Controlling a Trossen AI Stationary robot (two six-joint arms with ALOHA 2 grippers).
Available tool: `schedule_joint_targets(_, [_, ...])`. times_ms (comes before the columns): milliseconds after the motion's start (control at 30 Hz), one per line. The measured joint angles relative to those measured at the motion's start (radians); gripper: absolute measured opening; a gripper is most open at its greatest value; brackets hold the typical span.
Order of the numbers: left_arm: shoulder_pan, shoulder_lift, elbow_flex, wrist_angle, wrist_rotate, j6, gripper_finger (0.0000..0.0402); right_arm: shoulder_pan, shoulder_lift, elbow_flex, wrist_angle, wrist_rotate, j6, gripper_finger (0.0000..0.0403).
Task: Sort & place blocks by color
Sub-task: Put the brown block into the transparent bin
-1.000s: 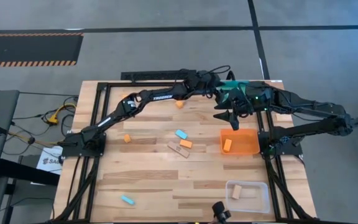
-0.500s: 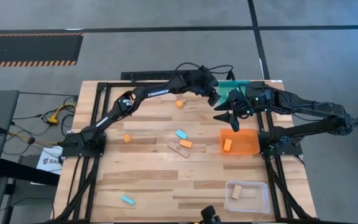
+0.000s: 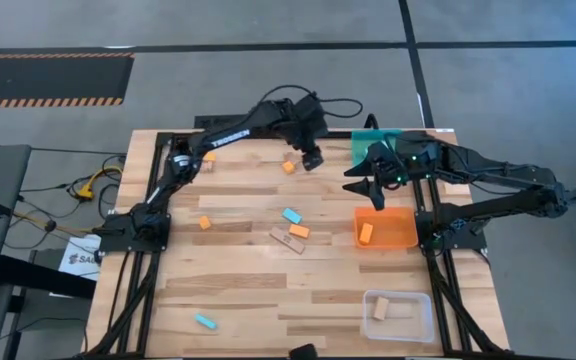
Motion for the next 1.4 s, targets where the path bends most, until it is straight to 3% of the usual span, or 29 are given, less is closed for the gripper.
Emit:
schedule_joint_targets(433, [0.008, -0.233, 0.000, -0.360, -0.176, 0.069, 0.0146, 0.006, 0.027, 0.000, 0.069, 0.000, 0.003, 0.0240])
schedule_joint_targets(667, [0.067, -0.333, -0.009, -0.496, -0.140, 0.078, 0.0125, 0.008, 0.057, 0.001, 0.125, 0.000, -0.012, 0.0240])
schedule_joint_targets(767, [0.101, -0.416, -0.084, -0.491, -0.105, 0.094, 0.0120, 0.015, 0.063, -0.001, 0.123, 0.000, -0.008, 0.0240])
schedule_joint_targets(967, [0.140, -0.626, -0.400, -0.454, -0.018, 0.144, 0.0118, 0.041, 0.084, 0.000, 0.140, 0.000, 0.004, 0.0240])
schedule_joint_targets(1200, [0.072, -0.885, -0.874, -0.425, 0.087, 0.195, 0.0118, 0.052, 0.133, 0.001, 0.160, 0.000, 0.006, 0.0240])
schedule_joint_targets(1300, [0.044, -0.964, -1.048, -0.383, 0.086, 0.161, 0.0118, 0.052, 0.162, 0.000, 0.203, 0.000, 0.005, 0.0240])
schedule_joint_targets(1400, [0.037, -1.007, -1.186, -0.281, -0.003, 0.048, 0.0118, 0.052, 0.192, 0.000, 0.233, 0.000, 0.005, 0.0240])
